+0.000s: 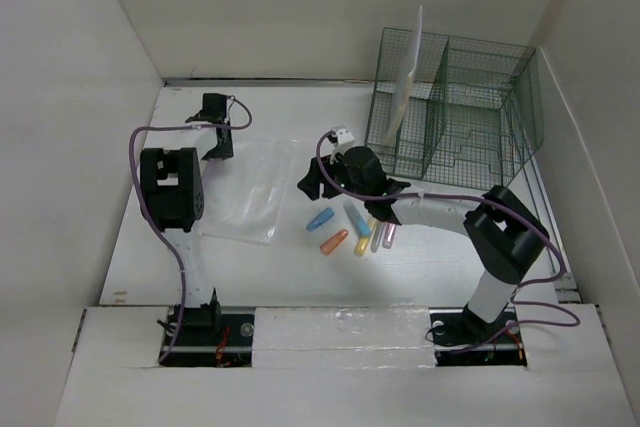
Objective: Organize the desk
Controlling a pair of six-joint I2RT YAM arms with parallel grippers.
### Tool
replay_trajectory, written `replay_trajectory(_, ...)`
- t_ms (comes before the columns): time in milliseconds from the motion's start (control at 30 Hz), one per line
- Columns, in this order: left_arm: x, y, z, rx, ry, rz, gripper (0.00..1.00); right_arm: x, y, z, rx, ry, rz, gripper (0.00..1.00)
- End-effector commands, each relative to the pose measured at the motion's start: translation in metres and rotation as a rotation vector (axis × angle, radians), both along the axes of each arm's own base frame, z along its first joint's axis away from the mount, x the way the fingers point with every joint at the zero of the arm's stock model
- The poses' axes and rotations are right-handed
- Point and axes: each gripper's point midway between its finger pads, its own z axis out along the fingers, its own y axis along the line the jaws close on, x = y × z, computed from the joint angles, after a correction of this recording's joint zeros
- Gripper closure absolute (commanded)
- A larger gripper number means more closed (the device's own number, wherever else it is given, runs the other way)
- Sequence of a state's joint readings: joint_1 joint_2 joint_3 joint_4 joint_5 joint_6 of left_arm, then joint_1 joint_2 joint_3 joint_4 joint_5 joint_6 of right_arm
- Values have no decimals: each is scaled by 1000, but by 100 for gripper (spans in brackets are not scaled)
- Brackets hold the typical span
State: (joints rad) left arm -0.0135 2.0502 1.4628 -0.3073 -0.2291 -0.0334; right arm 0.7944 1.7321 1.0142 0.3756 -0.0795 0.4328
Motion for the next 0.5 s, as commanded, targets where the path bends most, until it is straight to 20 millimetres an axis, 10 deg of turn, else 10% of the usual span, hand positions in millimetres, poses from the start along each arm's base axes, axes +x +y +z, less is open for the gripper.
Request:
replay_trajectory(0,9,-2,-6,-1,19,-12,62,-1,7,24,53,-71,20,32)
replay_trajectory(133,9,-8,-18,-32,26,-36,100,-1,4,24,52,-74,8,33)
replay_trajectory(467,21,-55,48,-166,-163,-119,100,31,4,8,58,-37,11,27)
